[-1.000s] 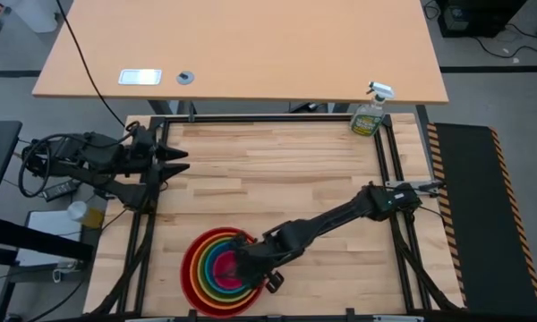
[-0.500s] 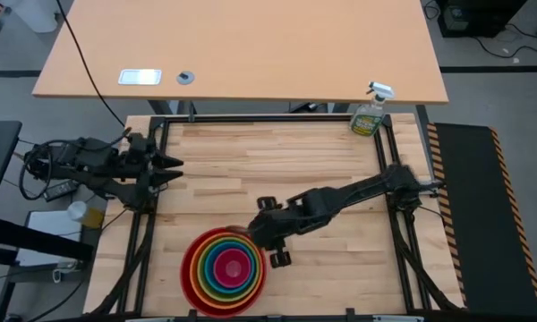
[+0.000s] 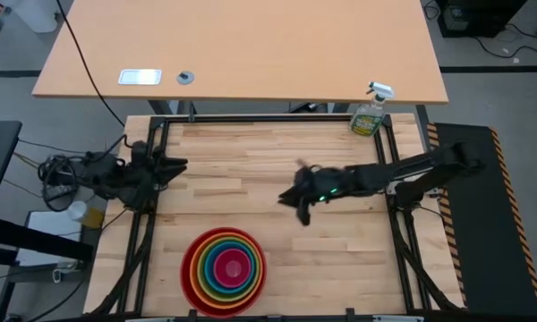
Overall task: Nest bowls inside each other
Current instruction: Return to Home Position
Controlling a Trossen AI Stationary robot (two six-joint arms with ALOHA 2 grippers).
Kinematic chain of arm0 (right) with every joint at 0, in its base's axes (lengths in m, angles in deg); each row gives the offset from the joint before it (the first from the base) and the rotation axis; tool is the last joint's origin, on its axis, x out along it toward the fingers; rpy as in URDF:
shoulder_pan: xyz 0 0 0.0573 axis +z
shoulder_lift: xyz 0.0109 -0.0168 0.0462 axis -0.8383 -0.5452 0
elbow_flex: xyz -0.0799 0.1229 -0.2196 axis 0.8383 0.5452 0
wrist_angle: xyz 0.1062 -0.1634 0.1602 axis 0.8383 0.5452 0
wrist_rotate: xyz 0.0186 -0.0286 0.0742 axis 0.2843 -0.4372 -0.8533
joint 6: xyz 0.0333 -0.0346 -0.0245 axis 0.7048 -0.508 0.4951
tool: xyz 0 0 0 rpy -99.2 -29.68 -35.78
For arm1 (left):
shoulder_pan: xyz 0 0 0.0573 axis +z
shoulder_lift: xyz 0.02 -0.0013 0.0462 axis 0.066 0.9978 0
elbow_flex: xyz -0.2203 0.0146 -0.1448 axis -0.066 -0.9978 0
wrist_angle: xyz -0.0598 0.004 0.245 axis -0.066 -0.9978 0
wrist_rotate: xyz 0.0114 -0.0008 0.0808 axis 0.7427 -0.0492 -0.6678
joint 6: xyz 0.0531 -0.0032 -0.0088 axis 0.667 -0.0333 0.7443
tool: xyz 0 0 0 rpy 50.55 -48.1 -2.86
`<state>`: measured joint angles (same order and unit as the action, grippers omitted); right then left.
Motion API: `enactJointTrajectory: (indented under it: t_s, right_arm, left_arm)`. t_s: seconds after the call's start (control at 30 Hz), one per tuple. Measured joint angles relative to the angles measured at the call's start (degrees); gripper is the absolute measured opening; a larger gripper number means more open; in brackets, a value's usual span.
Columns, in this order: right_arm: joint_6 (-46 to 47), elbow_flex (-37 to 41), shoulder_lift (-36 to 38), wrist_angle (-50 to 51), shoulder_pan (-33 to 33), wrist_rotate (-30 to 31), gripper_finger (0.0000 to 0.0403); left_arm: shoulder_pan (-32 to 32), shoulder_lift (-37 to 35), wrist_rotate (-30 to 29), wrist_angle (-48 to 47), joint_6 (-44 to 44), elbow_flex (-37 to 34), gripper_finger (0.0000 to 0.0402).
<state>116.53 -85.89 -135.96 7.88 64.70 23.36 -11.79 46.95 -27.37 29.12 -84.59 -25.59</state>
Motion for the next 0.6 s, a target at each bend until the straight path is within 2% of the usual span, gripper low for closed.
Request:
enactJointTrajectory:
  t_s: [0.27,0.47,0.6]
  right_arm:
    - [7.97,24.01,15.78,-19.33,-7.3,0.03,0.0093]
    - [15.22,39.11,21.94,-31.78,-12.03,-0.8,0.0093]
    - [18.98,46.69,24.54,-39.06,-14.34,-3.43,0.0093]
  left_arm:
    - [0.02,-9.48,-9.13,4.52,-3.43,-11.11,0.0141]
    - [0.02,-12.78,-12.06,10.05,-9.5,-20.27,0.0141]
    - [0.02,-12.76,-13.6,15.07,-12.97,-25.4,0.0141]
